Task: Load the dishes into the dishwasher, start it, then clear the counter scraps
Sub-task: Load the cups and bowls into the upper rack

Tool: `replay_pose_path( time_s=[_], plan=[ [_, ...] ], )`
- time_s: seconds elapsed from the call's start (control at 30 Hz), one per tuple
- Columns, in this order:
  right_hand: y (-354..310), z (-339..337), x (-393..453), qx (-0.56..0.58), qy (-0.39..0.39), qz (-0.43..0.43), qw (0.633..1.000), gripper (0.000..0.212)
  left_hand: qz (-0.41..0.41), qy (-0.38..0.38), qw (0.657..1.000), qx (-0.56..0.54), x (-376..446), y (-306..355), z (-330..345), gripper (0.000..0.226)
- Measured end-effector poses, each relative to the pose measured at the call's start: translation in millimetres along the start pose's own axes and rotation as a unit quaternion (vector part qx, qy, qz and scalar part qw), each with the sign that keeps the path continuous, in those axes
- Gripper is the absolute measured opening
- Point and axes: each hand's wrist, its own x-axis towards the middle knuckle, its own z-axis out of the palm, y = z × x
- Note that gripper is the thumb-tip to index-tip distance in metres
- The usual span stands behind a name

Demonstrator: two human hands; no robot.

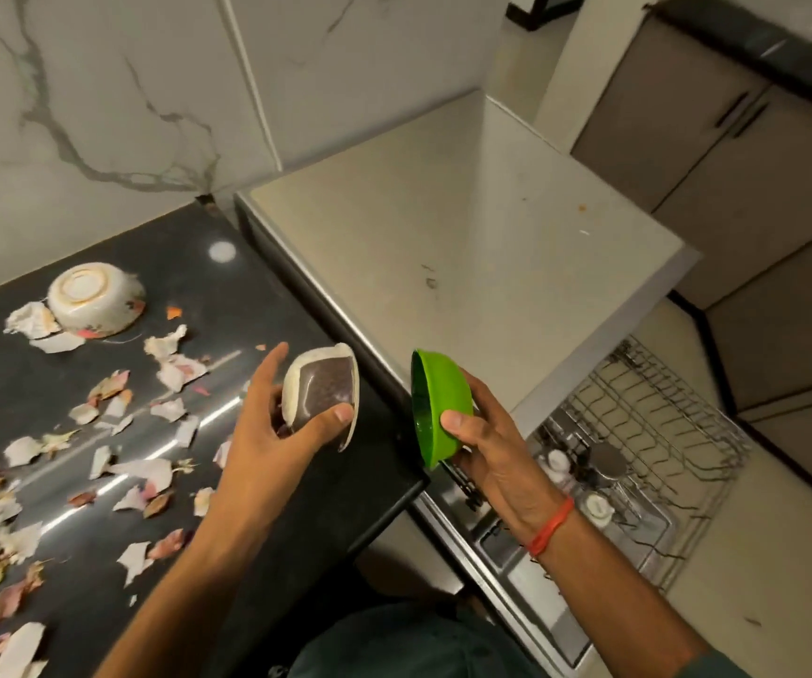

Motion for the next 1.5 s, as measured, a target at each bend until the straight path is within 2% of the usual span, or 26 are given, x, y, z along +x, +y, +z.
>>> replay_pose_path(
  time_s=[0.23,0.33,0.43,0.63,0.77,0.9,1.0,1.23,1.37,1.5],
  plan=[
    [-9,-86,-39,0.032,0.066,-0.019,0.997,0.078,0.009,-0.050,0.998,0.043,-17,6,72,0.100],
    [-11,-139,-59,0.057,0.086,-0.017,0.995,0.077,0.015,-0.074,0.996,0.056,-30,9,122,0.099],
    [-10,-182,-75,0.061,0.095,-0.024,0.993,0.084,0.017,-0.106,0.992,0.068,-43,13,166,0.093],
    [2,-260,-99,0.054,0.133,-0.017,0.989,0.078,-0.003,-0.156,0.983,0.095,-58,13,253,0.094],
    [16,-296,-113,0.053,0.161,0.003,0.985,0.076,-0.014,-0.196,0.974,0.116,-65,9,296,0.089],
    [34,-321,-117,0.044,0.221,0.034,0.974,0.081,-0.020,-0.216,0.965,0.148,-66,3,318,0.089],
    [55,-334,-113,0.039,0.254,0.044,0.965,0.067,-0.027,-0.246,0.953,0.175,-59,-5,329,0.091],
    [85,-354,-92,-0.060,0.331,0.048,0.940,0.076,-0.057,-0.312,0.925,0.209,-39,-28,352,0.100],
    [91,-380,-63,-0.192,0.350,0.045,0.916,0.094,-0.078,-0.334,0.916,0.206,-29,-36,358,0.099],
    [92,-420,-29,-0.295,0.364,0.056,0.882,0.098,-0.082,-0.361,0.902,0.222,-21,-39,363,0.096]
  ],
)
